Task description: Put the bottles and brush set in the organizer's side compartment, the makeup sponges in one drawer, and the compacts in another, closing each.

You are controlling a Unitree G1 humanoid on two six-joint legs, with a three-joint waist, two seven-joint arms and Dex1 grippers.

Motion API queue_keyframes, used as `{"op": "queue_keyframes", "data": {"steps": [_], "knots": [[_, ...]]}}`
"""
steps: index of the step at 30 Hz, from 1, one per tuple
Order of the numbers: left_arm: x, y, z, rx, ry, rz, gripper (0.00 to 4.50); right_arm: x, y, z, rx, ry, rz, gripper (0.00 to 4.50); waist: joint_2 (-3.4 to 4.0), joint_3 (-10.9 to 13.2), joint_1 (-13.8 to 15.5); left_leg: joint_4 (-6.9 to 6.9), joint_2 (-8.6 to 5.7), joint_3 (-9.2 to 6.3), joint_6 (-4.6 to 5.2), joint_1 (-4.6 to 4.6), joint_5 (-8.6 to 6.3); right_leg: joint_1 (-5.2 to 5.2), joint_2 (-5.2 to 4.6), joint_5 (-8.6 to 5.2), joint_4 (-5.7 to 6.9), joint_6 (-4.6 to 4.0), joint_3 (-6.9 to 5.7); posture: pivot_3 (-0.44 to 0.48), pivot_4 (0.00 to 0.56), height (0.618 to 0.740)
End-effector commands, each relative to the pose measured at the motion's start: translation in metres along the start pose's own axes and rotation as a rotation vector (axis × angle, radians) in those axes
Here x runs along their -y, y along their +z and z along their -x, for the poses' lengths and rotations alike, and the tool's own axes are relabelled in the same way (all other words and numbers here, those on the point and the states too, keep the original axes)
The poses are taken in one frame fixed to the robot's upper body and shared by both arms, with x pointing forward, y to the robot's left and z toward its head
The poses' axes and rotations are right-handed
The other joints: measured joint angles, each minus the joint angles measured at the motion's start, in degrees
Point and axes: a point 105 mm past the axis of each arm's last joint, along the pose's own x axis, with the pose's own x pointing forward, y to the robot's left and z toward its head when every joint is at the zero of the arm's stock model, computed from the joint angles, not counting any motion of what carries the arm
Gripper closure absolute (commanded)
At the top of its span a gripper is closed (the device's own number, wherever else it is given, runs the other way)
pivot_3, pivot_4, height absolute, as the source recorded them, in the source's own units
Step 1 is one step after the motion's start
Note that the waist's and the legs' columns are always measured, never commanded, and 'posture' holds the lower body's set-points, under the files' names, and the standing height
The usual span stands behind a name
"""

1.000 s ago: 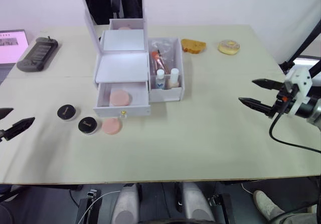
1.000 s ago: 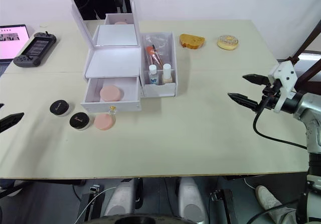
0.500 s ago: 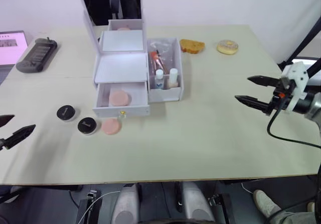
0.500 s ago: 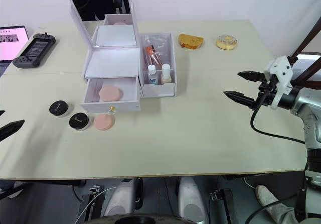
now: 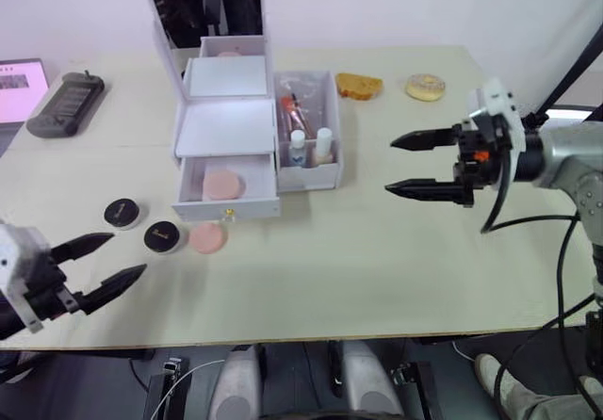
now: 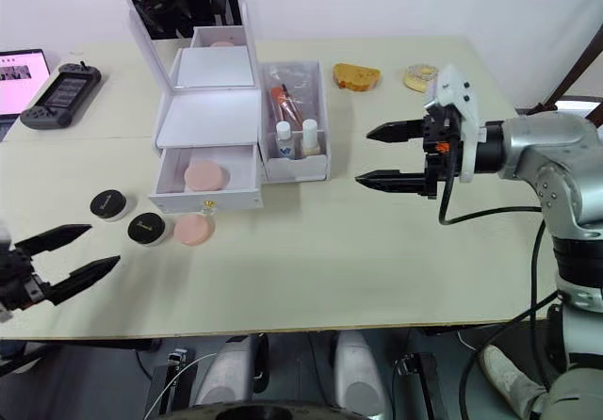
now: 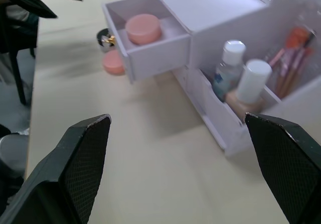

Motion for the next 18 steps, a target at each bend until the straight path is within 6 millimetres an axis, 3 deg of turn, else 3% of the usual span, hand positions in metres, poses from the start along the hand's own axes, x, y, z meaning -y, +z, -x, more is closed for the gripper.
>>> {"op": "queue_keyframes", "data": {"steps": [1,8,15,18], "knots": [[0.023,-0.002,-0.013,-0.005,-0.043,0.014,0.04,-0.006,0.013,0.001,-0.002,0.03,0.07,0.0,-0.01,-0.01,0.18,0.0,-0.02,0.0,0.0,-0.01,0.0,0.0,-0.01,0.0,0.0,0.0,0.0,0.0,0.15,0.74],[0.043,-0.019,-0.037,-0.035,0.004,0.0,0.04,-0.016,0.021,-0.004,-0.012,0.078,0.095,0.0,-0.01,-0.01,0.12,0.11,-0.04,-0.02,0.02,-0.11,0.0,-0.03,0.04,0.02,0.01,-0.02,0.02,0.0,0.15,0.74],[0.05,-0.036,-0.053,-0.045,0.108,0.044,0.04,-0.023,0.031,-0.009,-0.012,0.107,0.097,0.0,-0.06,-0.03,0.06,0.11,-0.03,-0.03,0.02,-0.1,0.0,-0.02,0.06,0.01,0.01,-0.01,0.05,0.0,0.15,0.74],[0.051,-0.051,-0.073,-0.065,0.19,0.103,0.04,-0.026,0.034,-0.012,-0.009,0.121,0.095,0.0,-0.04,-0.04,0.11,0.11,-0.05,-0.01,0.02,-0.11,-0.01,-0.02,0.04,0.01,-0.01,-0.02,0.07,0.0,0.15,0.74]]}}
